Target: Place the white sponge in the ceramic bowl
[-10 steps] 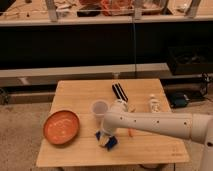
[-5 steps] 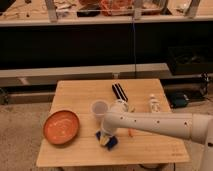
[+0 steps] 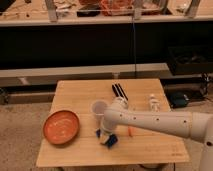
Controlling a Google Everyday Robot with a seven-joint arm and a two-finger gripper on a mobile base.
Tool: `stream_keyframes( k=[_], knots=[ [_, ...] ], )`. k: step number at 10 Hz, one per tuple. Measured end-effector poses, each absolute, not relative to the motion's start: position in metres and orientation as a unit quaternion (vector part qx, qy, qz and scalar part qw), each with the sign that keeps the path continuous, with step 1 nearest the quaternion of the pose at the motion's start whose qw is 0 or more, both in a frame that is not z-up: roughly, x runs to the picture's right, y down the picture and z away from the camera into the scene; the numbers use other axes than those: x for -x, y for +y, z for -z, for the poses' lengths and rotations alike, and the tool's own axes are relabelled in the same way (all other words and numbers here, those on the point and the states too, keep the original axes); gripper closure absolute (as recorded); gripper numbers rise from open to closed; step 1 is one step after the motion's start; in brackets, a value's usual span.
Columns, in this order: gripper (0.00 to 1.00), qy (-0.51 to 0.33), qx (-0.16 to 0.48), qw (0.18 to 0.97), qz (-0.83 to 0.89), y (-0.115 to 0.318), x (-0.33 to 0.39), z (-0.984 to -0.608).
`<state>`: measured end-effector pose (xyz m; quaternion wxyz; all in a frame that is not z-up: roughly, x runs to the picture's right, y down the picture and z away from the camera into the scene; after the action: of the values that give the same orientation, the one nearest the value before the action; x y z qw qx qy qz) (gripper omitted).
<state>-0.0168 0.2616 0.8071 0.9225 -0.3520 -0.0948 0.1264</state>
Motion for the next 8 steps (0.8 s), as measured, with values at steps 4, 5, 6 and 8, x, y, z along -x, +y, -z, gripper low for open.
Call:
stream_keyframes(
  k=[4, 5, 6, 8],
  knots=[
    [0.93, -0.092, 0.350, 0.923, -0.130, 0.251, 0.020, -0.803],
    [0.88, -0.091, 0.349, 0.924, -0.130, 0.250, 0.021, -0.805],
    [0.90, -0.090, 0.348, 0.924, -0.128, 0.247, 0.023, -0.805],
    [0.93, -0.088, 0.346, 0.926, -0.126, 0.237, 0.029, -0.798]
  ],
)
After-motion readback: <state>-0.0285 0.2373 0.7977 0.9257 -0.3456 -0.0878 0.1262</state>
